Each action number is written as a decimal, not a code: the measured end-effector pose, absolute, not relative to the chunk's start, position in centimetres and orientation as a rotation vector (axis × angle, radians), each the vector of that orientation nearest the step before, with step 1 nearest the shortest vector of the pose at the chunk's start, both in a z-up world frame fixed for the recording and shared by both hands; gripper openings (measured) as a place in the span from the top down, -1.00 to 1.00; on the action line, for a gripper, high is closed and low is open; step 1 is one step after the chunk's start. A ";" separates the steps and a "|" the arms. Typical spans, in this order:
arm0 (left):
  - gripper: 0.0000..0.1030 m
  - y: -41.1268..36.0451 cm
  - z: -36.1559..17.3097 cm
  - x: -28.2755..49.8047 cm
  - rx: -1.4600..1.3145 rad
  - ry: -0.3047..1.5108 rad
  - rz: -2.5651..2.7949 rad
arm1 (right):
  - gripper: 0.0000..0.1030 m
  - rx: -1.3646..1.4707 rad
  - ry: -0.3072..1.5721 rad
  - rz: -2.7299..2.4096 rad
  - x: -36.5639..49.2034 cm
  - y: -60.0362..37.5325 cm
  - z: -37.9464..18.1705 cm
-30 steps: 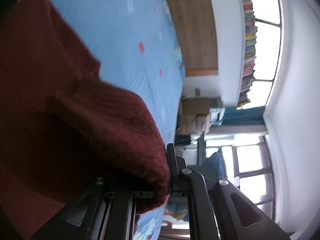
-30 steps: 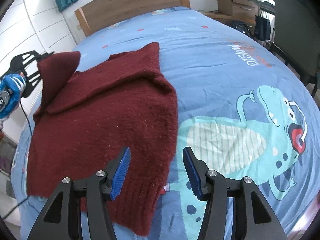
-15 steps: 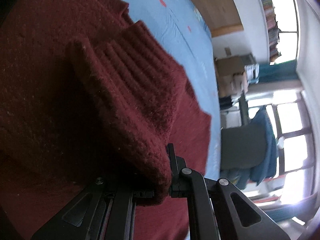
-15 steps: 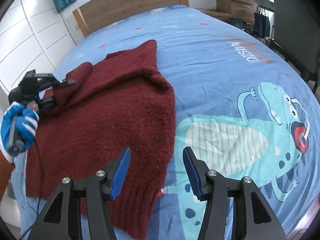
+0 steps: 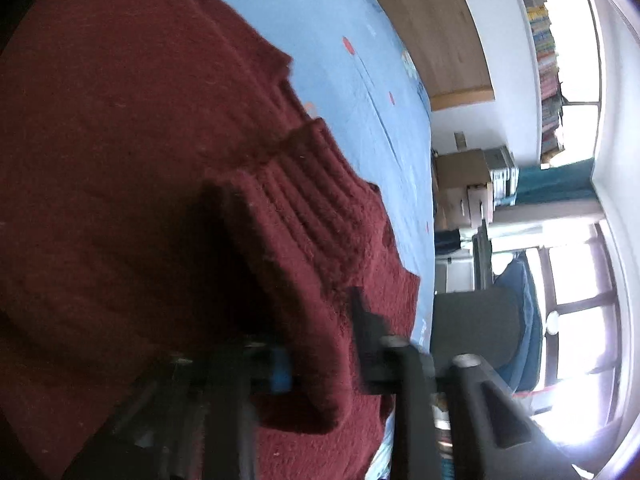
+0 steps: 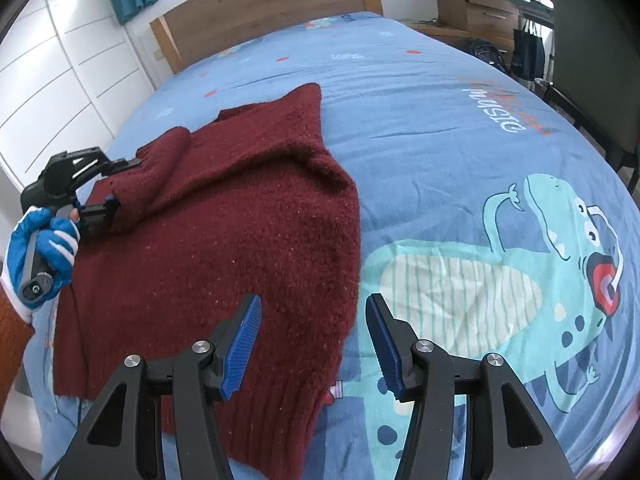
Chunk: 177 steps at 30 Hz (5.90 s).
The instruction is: Fold small clothes
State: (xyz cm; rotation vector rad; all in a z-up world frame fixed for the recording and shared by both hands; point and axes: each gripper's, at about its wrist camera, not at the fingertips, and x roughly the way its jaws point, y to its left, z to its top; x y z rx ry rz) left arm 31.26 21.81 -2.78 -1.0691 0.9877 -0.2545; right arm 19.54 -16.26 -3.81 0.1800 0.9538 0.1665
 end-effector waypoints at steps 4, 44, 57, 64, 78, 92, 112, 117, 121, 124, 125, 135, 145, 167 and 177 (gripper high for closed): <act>0.86 18.9 -1.9 30.7 -0.957 1.003 -0.307 | -0.09 0.187 0.956 0.161 19.5 -16.6 -3.9; 0.24 11.8 0.7 27.0 -0.344 1.048 -0.300 | -0.09 0.112 0.931 0.226 23.3 -12.8 -2.6; 0.23 24.1 -1.4 27.5 -0.281 1.019 0.023 | -0.09 -0.035 0.882 0.370 33.2 -1.8 -1.6; 0.12 24.2 -3.9 24.6 -0.254 1.013 0.005 | -0.09 -0.087 0.954 0.369 36.2 1.1 -5.0; 0.07 24.4 -3.1 20.6 -0.273 1.058 0.025 | -0.09 -0.113 0.987 0.302 33.0 -2.7 -5.0; -0.02 26.1 -0.3 11.4 -0.307 1.058 0.077 | -0.10 -0.064 0.956 0.277 24.2 -6.3 -2.1; -0.12 28.3 1.0 0.3 -0.416 1.083 0.151 | -0.26 0.173 0.967 0.098 14.7 -17.2 -1.1; -0.12 28.0 0.0 -0.2 -0.488 1.098 0.086 | -0.27 0.192 1.030 0.143 13.8 -16.5 -2.8; -0.12 27.0 -1.3 0.3 -0.517 1.124 0.042 | -0.27 0.221 1.083 0.179 13.6 -15.5 -4.4; -0.12 26.2 -2.4 0.9 -0.528 1.150 0.013 | -0.27 0.237 1.106 0.189 13.6 -15.1 -5.3; -0.12 26.0 -2.8 1.1 -0.533 1.159 0.008 | -0.28 0.241 1.115 0.193 13.7 -15.0 -5.6; -0.10 25.7 -4.7 2.5 -0.585 1.195 -0.065 | -0.27 0.276 1.173 0.223 15.6 -15.0 -8.0; 0.02 26.7 -5.6 2.8 -0.717 1.181 -0.190 | -0.29 0.299 1.200 0.321 17.0 -14.5 -8.9; 0.62 27.7 -6.1 2.4 -0.771 1.195 -0.241 | 0.61 0.449 1.211 0.469 17.8 -14.1 -10.1; 0.72 28.4 -5.6 1.4 -0.819 1.145 -0.262 | 0.78 0.455 1.203 0.478 17.7 -14.6 -10.2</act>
